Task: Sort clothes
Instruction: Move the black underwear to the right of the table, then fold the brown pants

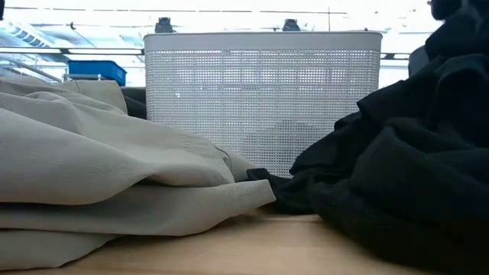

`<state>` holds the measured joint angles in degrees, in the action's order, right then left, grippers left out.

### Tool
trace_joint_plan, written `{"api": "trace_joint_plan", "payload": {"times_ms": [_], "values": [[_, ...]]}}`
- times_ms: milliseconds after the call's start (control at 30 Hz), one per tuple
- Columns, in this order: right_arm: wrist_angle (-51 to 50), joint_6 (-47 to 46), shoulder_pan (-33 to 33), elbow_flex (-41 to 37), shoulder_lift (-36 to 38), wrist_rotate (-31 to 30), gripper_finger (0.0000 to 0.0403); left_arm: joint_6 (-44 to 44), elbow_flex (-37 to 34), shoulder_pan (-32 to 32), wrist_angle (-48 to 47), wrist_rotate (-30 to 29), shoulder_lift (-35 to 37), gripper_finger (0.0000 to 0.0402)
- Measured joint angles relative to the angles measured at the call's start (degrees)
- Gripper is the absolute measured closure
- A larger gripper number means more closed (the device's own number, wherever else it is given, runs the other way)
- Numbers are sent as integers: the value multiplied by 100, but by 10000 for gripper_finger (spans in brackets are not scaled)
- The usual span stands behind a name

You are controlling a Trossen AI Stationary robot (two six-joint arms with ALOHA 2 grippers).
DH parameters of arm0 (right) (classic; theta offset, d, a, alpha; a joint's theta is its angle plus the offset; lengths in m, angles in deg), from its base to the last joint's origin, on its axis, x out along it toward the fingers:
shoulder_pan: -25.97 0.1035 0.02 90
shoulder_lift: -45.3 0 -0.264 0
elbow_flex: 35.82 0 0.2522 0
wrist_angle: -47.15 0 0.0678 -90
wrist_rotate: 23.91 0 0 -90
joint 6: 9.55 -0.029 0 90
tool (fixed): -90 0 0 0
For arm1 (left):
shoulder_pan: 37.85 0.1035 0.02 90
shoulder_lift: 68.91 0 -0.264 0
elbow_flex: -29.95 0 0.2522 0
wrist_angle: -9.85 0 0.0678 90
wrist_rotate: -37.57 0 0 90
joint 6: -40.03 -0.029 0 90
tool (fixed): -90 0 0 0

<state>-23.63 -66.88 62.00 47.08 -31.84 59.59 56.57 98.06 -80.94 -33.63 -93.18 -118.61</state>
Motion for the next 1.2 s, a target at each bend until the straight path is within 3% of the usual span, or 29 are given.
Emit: {"api": "trace_joint_plan", "payload": {"times_ms": [200, 333, 467, 633, 733, 1200], "values": [[-19, 426, 0, 700, 0, 23, 213, 257, -2, 0, -20, 3, -416, 210], [68, 1012, 14, 1103, 2, -392, 211, 840, -94, 0, -125, 4, -690, 210], [541, 1838, 81, 1194, 2, -840, 211, 1876, -243, 0, -622, -11, -1005, 210], [834, 2521, 83, 1195, -29, -874, 211, 3493, -360, 0, -2003, -171, -1262, 210], [876, 2679, 81, 1195, -50, -903, 211, 4105, -451, 3, -2346, -168, -1359, 210], [800, 3103, 81, 1193, -59, -993, 212, 4294, -529, 857, -2437, 956, -1481, 210]]}}
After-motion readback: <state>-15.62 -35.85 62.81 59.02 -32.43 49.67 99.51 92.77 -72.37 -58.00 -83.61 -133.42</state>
